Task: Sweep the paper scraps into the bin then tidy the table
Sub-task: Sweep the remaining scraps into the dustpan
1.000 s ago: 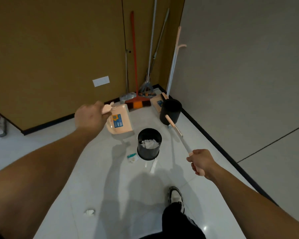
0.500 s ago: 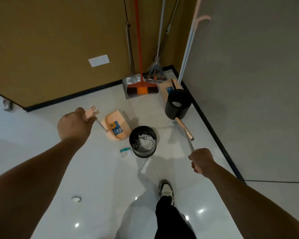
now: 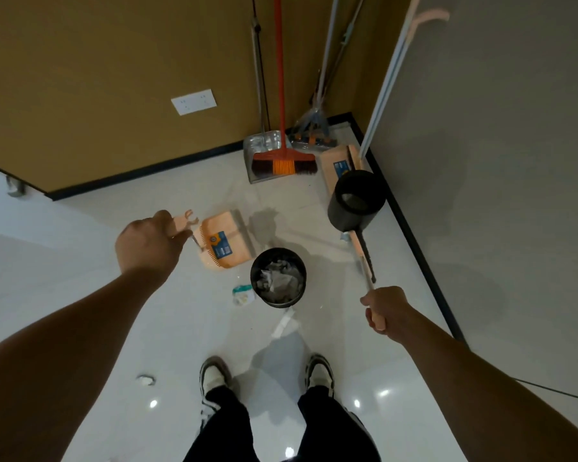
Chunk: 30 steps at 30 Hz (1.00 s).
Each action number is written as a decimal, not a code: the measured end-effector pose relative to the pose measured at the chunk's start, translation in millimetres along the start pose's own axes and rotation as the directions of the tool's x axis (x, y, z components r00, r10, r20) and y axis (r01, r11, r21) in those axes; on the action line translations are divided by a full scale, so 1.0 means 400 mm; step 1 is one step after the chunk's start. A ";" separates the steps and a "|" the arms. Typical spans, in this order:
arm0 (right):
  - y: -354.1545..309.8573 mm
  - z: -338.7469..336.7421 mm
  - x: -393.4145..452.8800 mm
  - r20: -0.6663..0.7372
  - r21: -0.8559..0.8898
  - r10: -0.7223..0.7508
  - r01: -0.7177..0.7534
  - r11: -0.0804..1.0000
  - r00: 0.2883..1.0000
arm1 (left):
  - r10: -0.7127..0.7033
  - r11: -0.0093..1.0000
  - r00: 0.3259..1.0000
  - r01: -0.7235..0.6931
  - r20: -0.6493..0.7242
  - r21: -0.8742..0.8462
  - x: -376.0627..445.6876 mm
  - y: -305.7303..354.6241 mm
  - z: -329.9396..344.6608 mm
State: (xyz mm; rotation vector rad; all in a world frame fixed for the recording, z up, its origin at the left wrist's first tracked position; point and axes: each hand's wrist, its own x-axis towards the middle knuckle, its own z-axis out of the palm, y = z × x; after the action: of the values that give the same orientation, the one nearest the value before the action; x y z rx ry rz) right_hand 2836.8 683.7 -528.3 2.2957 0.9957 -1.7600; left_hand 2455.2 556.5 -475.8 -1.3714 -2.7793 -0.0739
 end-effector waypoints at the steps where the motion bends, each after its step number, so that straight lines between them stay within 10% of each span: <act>1: -0.009 0.017 -0.015 0.003 0.014 0.004 -0.004 1.000 1.000 | 0.001 1.000 1.000 -0.001 0.003 -0.009 0.014 -0.015 0.009; 17: -0.246 0.490 -0.147 0.077 -0.034 0.013 -0.011 0.999 0.997 | 0.179 0.982 0.977 -0.170 0.113 -0.088 0.261 -0.425 0.077; 30: -0.338 0.769 -0.229 0.197 -0.244 -0.009 0.058 0.968 0.980 | -0.087 0.992 0.989 0.097 0.122 -0.081 0.164 -0.714 0.055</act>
State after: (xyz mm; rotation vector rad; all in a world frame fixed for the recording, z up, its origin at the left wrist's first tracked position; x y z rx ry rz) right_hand 2495.9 615.5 -507.8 1.9276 1.1491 -1.7198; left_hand 2188.4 436.3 -500.8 -1.3053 -2.9703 -0.1213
